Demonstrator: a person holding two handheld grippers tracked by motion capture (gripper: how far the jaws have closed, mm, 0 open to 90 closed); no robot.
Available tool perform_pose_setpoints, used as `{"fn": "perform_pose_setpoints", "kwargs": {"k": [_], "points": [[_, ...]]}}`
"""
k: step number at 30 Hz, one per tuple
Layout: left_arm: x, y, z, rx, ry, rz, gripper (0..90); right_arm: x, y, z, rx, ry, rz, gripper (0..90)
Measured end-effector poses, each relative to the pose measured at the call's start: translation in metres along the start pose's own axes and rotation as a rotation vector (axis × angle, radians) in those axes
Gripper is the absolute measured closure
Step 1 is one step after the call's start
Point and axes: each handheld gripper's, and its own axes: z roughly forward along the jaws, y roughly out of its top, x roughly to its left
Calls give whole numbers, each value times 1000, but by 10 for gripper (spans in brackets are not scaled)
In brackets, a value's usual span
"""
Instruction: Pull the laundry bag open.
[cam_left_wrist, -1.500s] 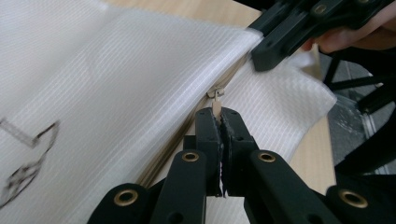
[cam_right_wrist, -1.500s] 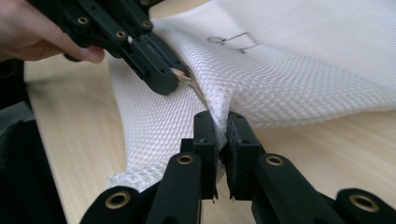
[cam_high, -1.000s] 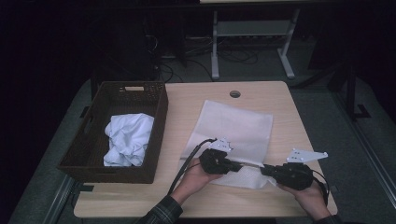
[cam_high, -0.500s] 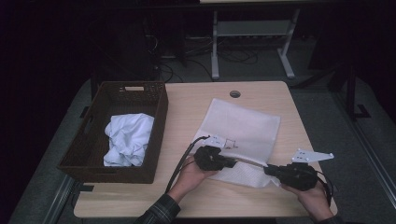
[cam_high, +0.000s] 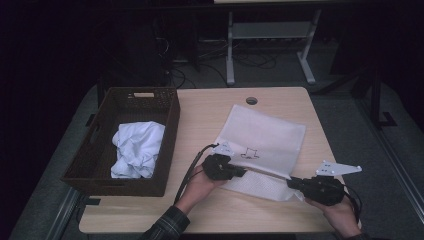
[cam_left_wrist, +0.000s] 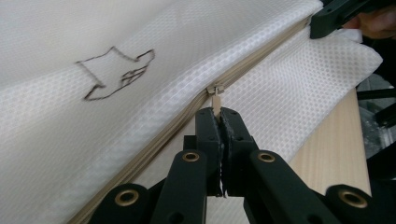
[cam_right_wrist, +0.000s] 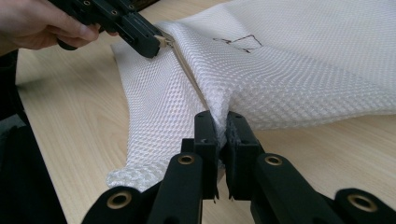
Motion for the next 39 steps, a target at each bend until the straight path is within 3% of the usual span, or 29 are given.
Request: {"fn": "perform_pose_setpoints", "kwargs": {"k": [2, 5, 7, 8, 10, 12, 13, 15, 18, 26, 27, 33, 34, 36, 37, 39], "points": [[-1, -1, 0, 16, 20, 8, 875, 3, 0, 4, 18, -2, -17, 837], [1, -1, -1, 13, 11, 6, 875, 3, 1, 2, 7, -2, -17, 837], [2, -2, -3, 21, 34, 9, 875, 2, 1, 1, 5, -12, -15, 837], [5, -3, -4, 5, 11, -16, 875, 1, 1, -1, 3, -15, -13, 837], [3, -2, -3, 21, 33, 5, 875, 2, 0, 0, 3, -10, -9, 837], [5, -3, -4, 9, 13, -11, 875, 4, 0, 1, 9, -13, -21, 837], [5, -3, -5, 19, 46, -2, 875, 3, 0, -1, 4, -14, -19, 837], [10, -5, -9, 2, 34, -29, 875, 0, 0, -5, -7, -30, -6, 837], [10, -5, -9, 14, 53, -17, 875, 1, -3, -5, 1, -27, -5, 837], [12, -6, -10, 12, 42, -30, 875, 1, -3, -7, 1, -38, -11, 837], [12, -6, -11, 19, 62, -29, 875, 1, -2, -7, -1, -36, -15, 837], [19, -9, -15, 19, 79, -47, 875, 0, -3, -8, 4, -48, -16, 838], [20, -10, -17, 39, 122, -38, 875, 0, -3, -8, 1, -49, -17, 838], [27, -13, -22, 18, 118, -75, 876, -4, -3, -13, -9, -66, 2, 838], [29, -14, -24, 22, 134, -68, 876, -6, -5, -15, -15, -63, 14, 838], [29, -13, -26, 16, 126, -74, 875, -7, -6, -16, -14, -63, 15, 837]]}}
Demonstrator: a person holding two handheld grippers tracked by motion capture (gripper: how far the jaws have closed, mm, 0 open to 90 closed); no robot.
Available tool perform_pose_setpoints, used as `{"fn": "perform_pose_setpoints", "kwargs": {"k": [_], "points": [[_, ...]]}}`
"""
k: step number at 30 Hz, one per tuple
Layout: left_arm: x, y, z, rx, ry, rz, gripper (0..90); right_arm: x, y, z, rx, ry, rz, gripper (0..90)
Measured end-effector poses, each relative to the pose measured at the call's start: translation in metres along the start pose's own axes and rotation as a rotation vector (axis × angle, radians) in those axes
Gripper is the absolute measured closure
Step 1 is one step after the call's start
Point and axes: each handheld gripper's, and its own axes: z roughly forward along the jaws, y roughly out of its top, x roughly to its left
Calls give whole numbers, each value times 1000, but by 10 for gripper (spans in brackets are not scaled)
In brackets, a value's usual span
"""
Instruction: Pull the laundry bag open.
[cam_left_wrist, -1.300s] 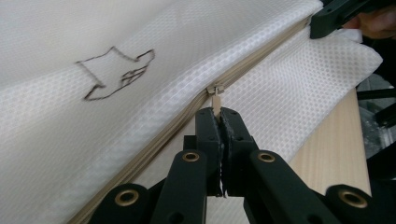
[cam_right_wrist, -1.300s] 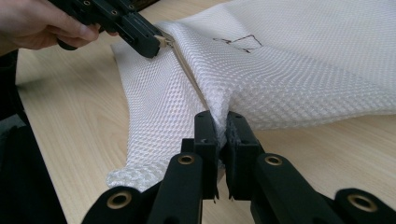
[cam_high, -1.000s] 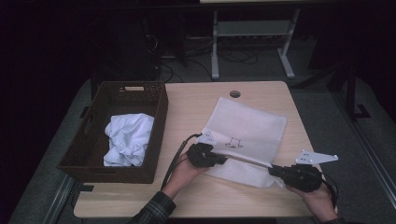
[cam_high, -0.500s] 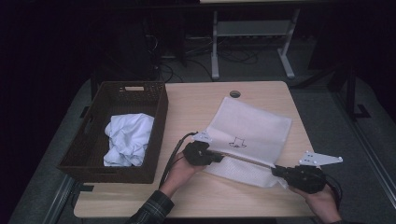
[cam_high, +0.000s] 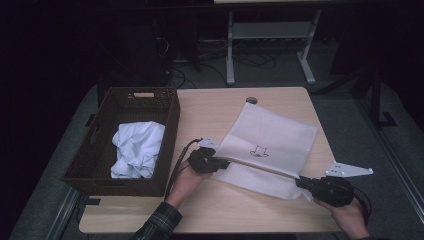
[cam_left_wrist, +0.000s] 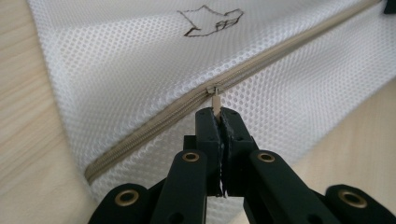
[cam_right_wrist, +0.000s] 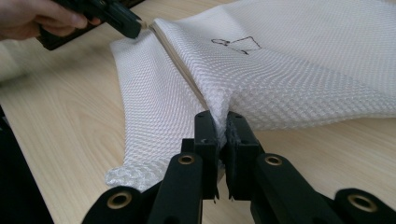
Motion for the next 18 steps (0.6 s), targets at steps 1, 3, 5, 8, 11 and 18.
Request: {"fn": "perform_pose_setpoints", "kwargs": {"k": [1, 3, 5, 8, 11, 18], "points": [[0, 0, 0, 12, 2, 8, 875, 1, 0, 1, 5, 2, -7, 837], [1, -1, -1, 11, -7, 3, 875, 2, 0, 2, 12, -1, -18, 837], [1, -1, 0, 16, -4, 5, 875, 2, 0, 2, 14, -3, -20, 837], [2, -2, 1, 17, 2, 0, 875, 2, 0, 3, 18, -7, -23, 837], [8, -5, -3, 11, 16, -28, 875, -3, 0, -1, 14, -22, -8, 837], [6, -4, -3, 21, 43, -9, 875, -1, 0, 0, 25, -25, -22, 837]]}}
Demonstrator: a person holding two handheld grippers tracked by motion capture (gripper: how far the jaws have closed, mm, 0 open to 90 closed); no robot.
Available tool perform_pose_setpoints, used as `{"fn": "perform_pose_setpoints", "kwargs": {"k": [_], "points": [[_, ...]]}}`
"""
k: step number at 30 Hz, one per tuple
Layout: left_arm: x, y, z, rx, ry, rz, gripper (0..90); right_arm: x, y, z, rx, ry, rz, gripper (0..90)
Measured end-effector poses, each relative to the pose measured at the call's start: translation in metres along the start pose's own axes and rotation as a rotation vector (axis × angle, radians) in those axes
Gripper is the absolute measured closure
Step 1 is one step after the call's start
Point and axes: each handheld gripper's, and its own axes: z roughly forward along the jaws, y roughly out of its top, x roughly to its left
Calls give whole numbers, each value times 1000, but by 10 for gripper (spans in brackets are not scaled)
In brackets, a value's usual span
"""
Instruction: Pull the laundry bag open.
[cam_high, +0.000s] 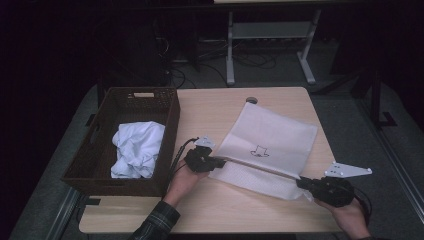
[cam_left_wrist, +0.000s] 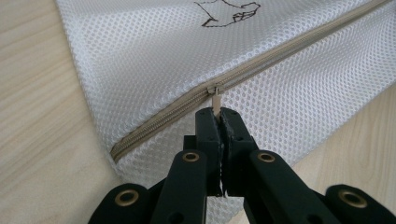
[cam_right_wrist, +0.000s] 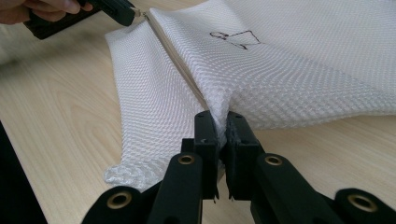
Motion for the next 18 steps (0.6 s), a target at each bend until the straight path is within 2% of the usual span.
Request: {"fn": "perform_pose_setpoints", "kwargs": {"k": [1, 3, 5, 9, 11, 12, 13, 18], "points": [[0, 0, 0, 1, 2, -2, 875, 0, 0, 0, 2, -4, -1, 837], [3, -1, 0, 11, 45, -2, 875, 1, 0, 0, 5, -10, 1, 837], [7, -3, -3, 8, 52, -31, 875, -1, 0, -2, 5, -22, 6, 837], [9, -4, -4, 10, 49, -27, 875, -1, 0, -2, 7, -17, 6, 837], [10, -5, -4, 33, 103, -14, 875, -2, -1, -2, 12, -27, 3, 837], [15, -7, -5, 21, 98, -45, 875, -3, -1, -2, 19, -44, -2, 837], [18, -8, -7, 16, 112, -54, 876, -6, -2, -4, 18, -55, 6, 837], [22, -8, -9, 16, 119, -61, 875, -9, -4, -4, 22, -54, 18, 836]]}}
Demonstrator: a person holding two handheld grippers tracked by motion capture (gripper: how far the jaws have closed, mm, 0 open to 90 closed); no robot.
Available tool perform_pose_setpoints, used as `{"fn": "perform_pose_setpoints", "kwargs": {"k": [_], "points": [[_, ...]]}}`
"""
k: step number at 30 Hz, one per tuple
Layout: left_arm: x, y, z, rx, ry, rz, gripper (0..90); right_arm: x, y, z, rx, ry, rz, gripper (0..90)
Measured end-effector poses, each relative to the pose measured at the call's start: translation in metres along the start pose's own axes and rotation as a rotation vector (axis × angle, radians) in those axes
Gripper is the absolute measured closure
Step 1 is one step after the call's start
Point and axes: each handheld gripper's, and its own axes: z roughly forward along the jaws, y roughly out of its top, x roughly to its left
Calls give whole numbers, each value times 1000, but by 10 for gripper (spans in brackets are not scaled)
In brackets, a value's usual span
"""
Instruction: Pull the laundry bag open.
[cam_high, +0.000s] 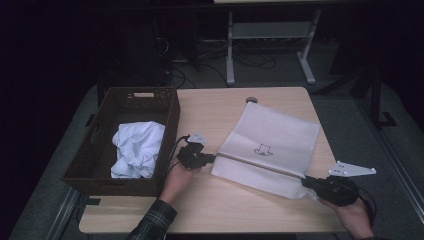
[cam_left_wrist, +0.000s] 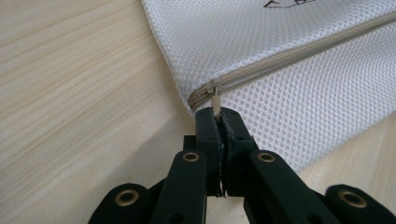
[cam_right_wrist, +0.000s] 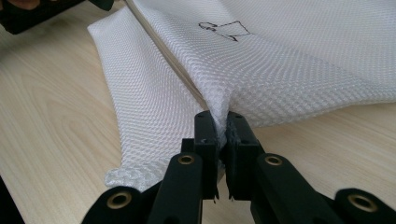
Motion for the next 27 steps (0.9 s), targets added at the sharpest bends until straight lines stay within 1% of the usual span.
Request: {"fn": "perform_pose_setpoints", "kwargs": {"k": [1, 2, 3, 4, 7, 9, 11, 13, 18, 20, 21, 23, 27], "points": [[0, 0, 1, 11, 21, 5, 875, 0, 0, 0, 1, 0, 1, 836], [3, -1, 3, 14, 24, -1, 875, -1, 0, 0, 5, -8, 1, 836], [3, -1, 3, 8, 21, -7, 875, -2, 0, 0, 6, -8, 7, 836], [3, 0, 5, 3, 30, -1, 875, -1, -1, 0, 8, -12, 7, 836], [4, 4, 10, -10, 22, -2, 873, -3, 0, 1, 9, -33, -2, 833], [6, 9, 14, -20, 9, 0, 873, -7, -1, 2, 8, -45, 7, 829], [7, 14, 18, -33, 8, 5, 872, -12, -2, 3, 10, -64, 9, 826], [10, 20, 22, -42, 2, 4, 871, -16, -2, 4, 11, -76, 10, 823], [15, 41, 35, -58, -5, 23, 871, -28, -2, 8, 27, -109, 16, 816], [16, 48, 41, -57, -4, 33, 871, -34, -2, 10, 32, -122, 27, 813], [17, 53, 46, -56, -7, 32, 871, -36, -2, 10, 32, -128, 32, 813], [17, 62, 55, -53, -9, 44, 871, -44, -2, 9, 27, -147, 52, 810], [17, 73, 68, -50, -12, 61, 870, -54, -4, 8, 26, -164, 79, 807]]}}
